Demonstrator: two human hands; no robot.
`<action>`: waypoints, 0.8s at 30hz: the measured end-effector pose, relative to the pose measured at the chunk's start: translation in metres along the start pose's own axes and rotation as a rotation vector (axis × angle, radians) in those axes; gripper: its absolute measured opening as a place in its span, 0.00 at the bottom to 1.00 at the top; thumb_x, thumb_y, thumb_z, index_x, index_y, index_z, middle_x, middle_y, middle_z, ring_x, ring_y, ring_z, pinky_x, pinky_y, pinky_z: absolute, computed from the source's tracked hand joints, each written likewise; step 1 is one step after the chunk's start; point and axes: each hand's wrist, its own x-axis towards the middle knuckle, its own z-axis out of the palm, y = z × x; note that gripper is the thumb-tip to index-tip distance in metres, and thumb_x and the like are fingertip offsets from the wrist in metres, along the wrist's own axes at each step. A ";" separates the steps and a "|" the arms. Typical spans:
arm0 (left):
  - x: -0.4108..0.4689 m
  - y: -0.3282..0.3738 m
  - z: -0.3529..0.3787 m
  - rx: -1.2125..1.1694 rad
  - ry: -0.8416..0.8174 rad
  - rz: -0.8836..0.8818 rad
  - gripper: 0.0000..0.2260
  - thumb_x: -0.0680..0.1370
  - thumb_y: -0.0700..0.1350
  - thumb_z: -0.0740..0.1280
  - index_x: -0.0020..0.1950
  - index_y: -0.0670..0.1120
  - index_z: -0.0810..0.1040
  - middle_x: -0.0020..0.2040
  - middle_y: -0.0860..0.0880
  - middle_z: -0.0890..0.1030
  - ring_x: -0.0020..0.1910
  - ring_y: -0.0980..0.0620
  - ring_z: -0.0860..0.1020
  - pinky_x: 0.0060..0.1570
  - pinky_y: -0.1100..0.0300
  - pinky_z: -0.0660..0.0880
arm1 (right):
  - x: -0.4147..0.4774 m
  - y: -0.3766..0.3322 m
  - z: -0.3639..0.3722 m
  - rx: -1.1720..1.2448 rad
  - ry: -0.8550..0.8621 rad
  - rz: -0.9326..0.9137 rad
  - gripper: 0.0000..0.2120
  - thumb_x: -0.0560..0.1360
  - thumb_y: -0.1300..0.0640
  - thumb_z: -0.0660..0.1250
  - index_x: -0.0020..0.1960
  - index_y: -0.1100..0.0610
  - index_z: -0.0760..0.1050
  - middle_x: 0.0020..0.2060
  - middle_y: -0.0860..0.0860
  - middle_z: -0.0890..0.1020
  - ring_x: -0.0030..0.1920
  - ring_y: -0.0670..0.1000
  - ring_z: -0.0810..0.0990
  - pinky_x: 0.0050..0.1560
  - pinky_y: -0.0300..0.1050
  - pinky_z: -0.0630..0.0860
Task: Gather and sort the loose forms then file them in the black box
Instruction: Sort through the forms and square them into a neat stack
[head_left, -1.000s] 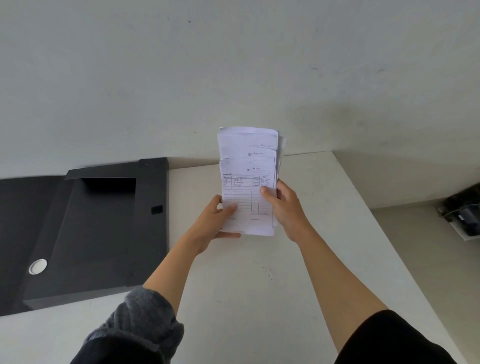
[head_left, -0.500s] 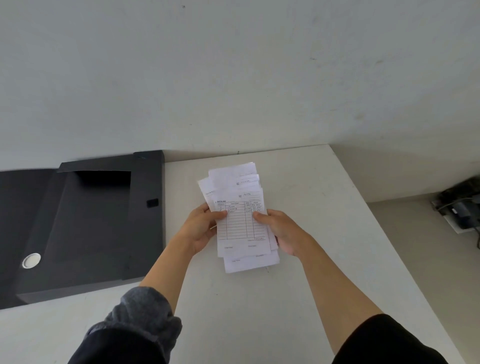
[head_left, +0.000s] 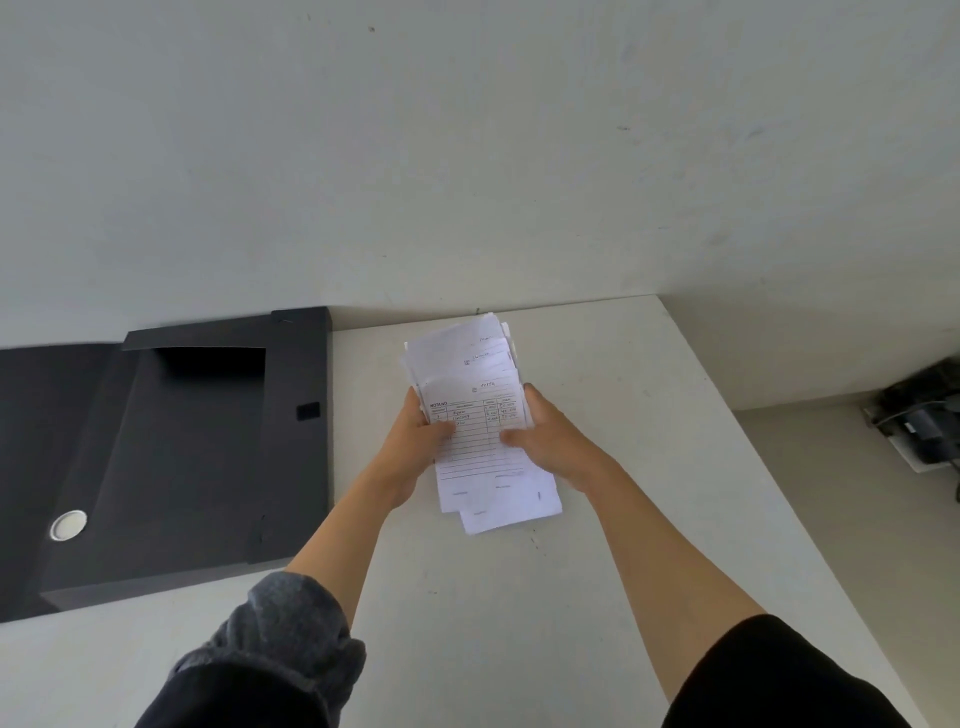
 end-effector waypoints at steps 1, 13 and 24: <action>0.000 0.000 0.002 0.005 0.044 0.029 0.24 0.76 0.31 0.60 0.65 0.54 0.62 0.60 0.48 0.76 0.61 0.43 0.75 0.54 0.51 0.76 | 0.001 -0.001 -0.002 -0.054 0.032 -0.022 0.16 0.76 0.65 0.62 0.63 0.54 0.68 0.57 0.52 0.79 0.57 0.54 0.78 0.57 0.50 0.77; 0.002 0.017 -0.016 0.283 0.272 0.221 0.48 0.65 0.41 0.79 0.75 0.58 0.53 0.58 0.50 0.75 0.58 0.51 0.75 0.55 0.55 0.73 | 0.005 -0.027 -0.014 -0.693 0.265 -0.251 0.07 0.73 0.64 0.60 0.47 0.56 0.74 0.34 0.54 0.75 0.36 0.56 0.71 0.33 0.44 0.64; 0.005 0.002 -0.019 0.293 0.267 0.143 0.13 0.71 0.39 0.72 0.53 0.47 0.78 0.49 0.47 0.82 0.51 0.46 0.80 0.53 0.47 0.78 | 0.006 -0.022 -0.012 -0.628 0.326 -0.261 0.09 0.73 0.53 0.68 0.51 0.55 0.75 0.36 0.49 0.76 0.38 0.53 0.73 0.42 0.44 0.65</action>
